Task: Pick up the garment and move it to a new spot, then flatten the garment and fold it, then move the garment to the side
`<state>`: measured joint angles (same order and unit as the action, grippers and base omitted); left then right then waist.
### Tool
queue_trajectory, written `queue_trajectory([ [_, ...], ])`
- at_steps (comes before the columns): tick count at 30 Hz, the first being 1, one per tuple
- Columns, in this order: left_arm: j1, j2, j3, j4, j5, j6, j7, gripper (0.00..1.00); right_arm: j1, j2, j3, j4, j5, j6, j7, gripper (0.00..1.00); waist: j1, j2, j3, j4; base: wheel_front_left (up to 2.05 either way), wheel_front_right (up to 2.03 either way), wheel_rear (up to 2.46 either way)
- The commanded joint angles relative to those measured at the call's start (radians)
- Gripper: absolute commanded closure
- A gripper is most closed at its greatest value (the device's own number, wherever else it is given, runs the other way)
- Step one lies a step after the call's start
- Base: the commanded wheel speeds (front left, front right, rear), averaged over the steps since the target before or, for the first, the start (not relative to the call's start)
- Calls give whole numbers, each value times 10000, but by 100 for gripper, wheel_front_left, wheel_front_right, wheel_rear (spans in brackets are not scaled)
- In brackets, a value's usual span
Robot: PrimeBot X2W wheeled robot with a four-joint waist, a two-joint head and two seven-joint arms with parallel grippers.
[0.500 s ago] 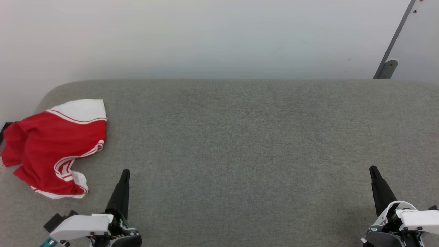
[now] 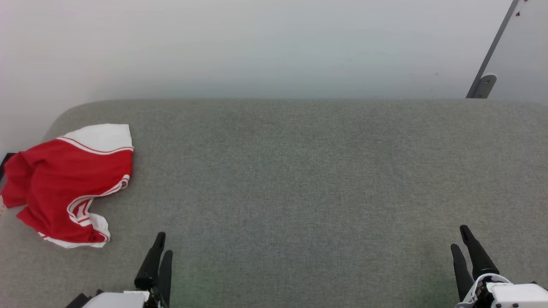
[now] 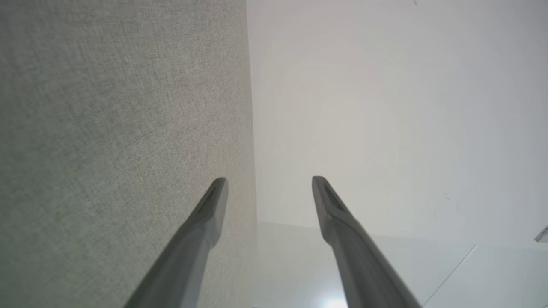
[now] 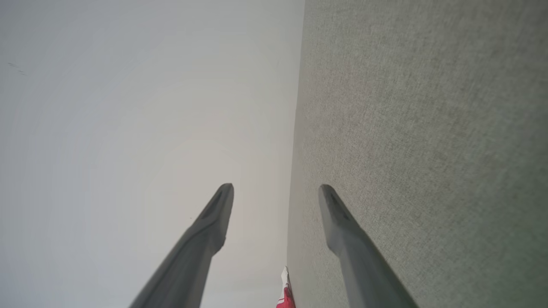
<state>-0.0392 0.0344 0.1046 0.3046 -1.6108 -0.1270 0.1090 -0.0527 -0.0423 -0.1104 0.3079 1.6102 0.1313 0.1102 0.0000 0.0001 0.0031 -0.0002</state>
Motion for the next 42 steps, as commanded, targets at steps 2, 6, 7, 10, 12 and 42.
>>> queue_trajectory([
  [2,-184,30,-90,-282,48,-4,-123,0,-206,-27,159,-225,-41,1,-124,0,0,-1,0,-5,0,0,0],
  [6,-152,43,-214,-428,125,-1,-291,0,-249,-31,336,-299,-76,1,-286,0,0,-1,1,-13,0,0,0],
  [7,-146,50,-243,-464,154,-1,-336,0,-260,-39,380,-318,-94,1,-328,0,0,-1,1,-15,0,0,0],
  [10,-123,80,-330,-566,268,3,-476,0,-289,-66,513,-379,-157,1,-457,0,0,-1,-1,-19,0,0,0],
  [12,-106,106,-385,-624,358,16,-570,0,-307,-102,611,-419,-239,0,-551,0,0,-1,-3,-22,0,0,0],
  [42,154,746,-944,-1135,4741,564,-1834,0,-773,-834,1725,93,-4827,-3,-1846,0,0,-1,-152,-60,0,0,0],
])
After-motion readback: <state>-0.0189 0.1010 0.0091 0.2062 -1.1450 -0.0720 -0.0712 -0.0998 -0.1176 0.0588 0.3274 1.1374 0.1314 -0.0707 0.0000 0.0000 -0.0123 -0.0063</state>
